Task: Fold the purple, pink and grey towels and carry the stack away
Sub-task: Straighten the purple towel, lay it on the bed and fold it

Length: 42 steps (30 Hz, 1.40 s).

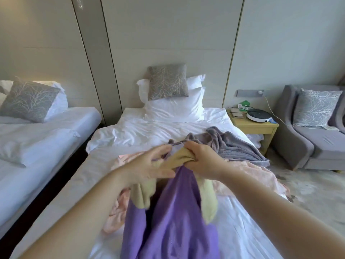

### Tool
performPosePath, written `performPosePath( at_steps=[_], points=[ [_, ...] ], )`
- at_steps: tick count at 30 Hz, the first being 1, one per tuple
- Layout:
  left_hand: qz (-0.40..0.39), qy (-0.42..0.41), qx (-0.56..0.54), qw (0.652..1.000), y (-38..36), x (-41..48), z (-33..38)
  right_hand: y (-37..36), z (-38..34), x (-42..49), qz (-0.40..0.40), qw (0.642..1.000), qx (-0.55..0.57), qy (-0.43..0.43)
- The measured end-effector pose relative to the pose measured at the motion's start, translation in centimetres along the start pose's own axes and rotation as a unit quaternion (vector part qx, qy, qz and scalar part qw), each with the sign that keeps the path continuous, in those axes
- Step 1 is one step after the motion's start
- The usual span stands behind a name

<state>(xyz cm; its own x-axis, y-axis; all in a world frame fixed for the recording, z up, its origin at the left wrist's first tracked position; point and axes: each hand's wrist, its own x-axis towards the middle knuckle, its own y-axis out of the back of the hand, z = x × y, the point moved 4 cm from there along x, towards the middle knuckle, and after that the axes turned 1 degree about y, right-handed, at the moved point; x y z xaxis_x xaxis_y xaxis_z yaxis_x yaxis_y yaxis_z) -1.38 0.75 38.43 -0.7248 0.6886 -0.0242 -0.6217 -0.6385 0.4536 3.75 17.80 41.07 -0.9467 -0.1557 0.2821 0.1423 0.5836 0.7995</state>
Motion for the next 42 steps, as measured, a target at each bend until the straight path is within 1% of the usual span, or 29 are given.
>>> performPosePath(
  at_steps=[1,2,4,6,9,10,12,14,15,17,19,21,23,24,25,28,29,31,33,34,36,37,39,41,42],
  points=[
    [-0.028,-0.008,0.027,0.999,-1.5,0.5,-0.2,-0.2,0.3,0.0,-0.001,1.000,0.014,-0.014],
    [-0.040,-0.017,0.057,0.997,-2.5,1.0,-0.2,-0.2,0.6,0.0,-0.002,0.999,0.029,-0.025],
    [-0.013,-0.037,0.097,0.995,-2.9,1.7,0.3,0.0,1.0,-0.5,-0.022,0.998,0.039,-0.036],
    [0.027,-0.062,0.092,0.994,-2.3,2.2,0.6,0.1,1.7,-1.2,-0.060,0.997,0.006,-0.048],
    [0.047,-0.107,0.053,0.992,-1.1,2.2,1.9,0.3,3.1,-2.6,-0.123,0.988,-0.057,-0.075],
    [0.043,-0.116,0.042,0.991,-0.6,2.2,2.5,0.4,3.7,-3.1,-0.142,0.985,-0.046,-0.087],
    [0.022,-0.118,0.032,0.992,0.1,2.2,3.2,1.0,4.6,-3.8,-0.157,0.980,0.037,-0.118],
    [0.013,-0.119,0.031,0.992,0.7,2.2,3.5,1.7,5.3,-4.1,-0.126,0.973,0.150,-0.123],
    [0.014,-0.116,0.028,0.993,1.0,2.1,3.6,2.1,5.3,-4.1,-0.096,0.972,0.183,-0.113],
    [0.007,-0.110,0.020,0.994,1.2,1.8,3.7,2.8,5.4,-3.6,-0.036,0.975,0.193,-0.101],
    [0.006,-0.108,0.001,0.994,1.2,1.6,3.8,3.0,5.3,-3.4,-0.020,0.975,0.199,-0.094],
    [0.039,-0.118,-0.029,0.992,1.5,1.6,3.8,2.7,4.9,-3.6,-0.055,0.958,0.270,-0.080],
    [0.080,-0.121,-0.054,0.988,1.6,1.7,3.9,2.1,3.9,-4.0,-0.115,0.920,0.367,-0.069],
    [0.101,-0.117,-0.059,0.986,1.6,1.8,3.8,1.6,3.5,-4.1,-0.140,0.909,0.386,-0.067],
    [0.121,-0.113,-0.069,0.984,1.5,1.9,3.7,1.1,3.1,-4.1,-0.163,0.909,0.378,-0.063],
    [0.147,-0.085,-0.147,0.974,1.2,2.2,3.4,-1.0,1.5,-4.0,-0.207,0.938,0.276,-0.031],
    [0.139,-0.076,-0.180,0.971,1.1,2.3,3.4,-1.6,1.2,-3.9,-0.201,0.949,0.243,-0.021],
    [0.113,-0.063,-0.245,0.961,0.9,2.4,3.5,-2.2,1.2,-3.5,-0.147,0.967,0.209,-0.014],
    [0.100,-0.057,-0.292,0.949,1.0,2.3,3.6,-2.4,1.6,-3.2,-0.072,0.971,0.226,-0.034],
    [0.099,-0.054,-0.297,0.948,0.9,2.3,3.6,-2.5,1.7,-2.9,-0.035,0.968,0.242,-0.049],
    [0.098,-0.045,-0.289,0.951,0.8,2.2,3.6,-2.5,1.7,-2.5,0.019,0.960,0.270,-0.070],
    [0.095,-0.044,-0.286,0.952,0.9,2.2,3.6,-2.5,1.6,-2.3,0.033,0.959,0.271,-0.077],
    [0.093,-0.046,-0.264,0.959,1.3,2.1,3.5,-2.1,1.7,-1.9,0.043,0.966,0.240,-0.089],
    [0.120,-0.041,-0.182,0.975,2.2,2.0,3.1,-1.1,2.3,-1.5,0.056,0.962,0.236,-0.122],
    [0.141,-0.031,-0.125,0.982,2.8,2.0,2.8,-0.3,2.8,-1.3,0.075,0.953,0.254,-0.150]
  ],
)
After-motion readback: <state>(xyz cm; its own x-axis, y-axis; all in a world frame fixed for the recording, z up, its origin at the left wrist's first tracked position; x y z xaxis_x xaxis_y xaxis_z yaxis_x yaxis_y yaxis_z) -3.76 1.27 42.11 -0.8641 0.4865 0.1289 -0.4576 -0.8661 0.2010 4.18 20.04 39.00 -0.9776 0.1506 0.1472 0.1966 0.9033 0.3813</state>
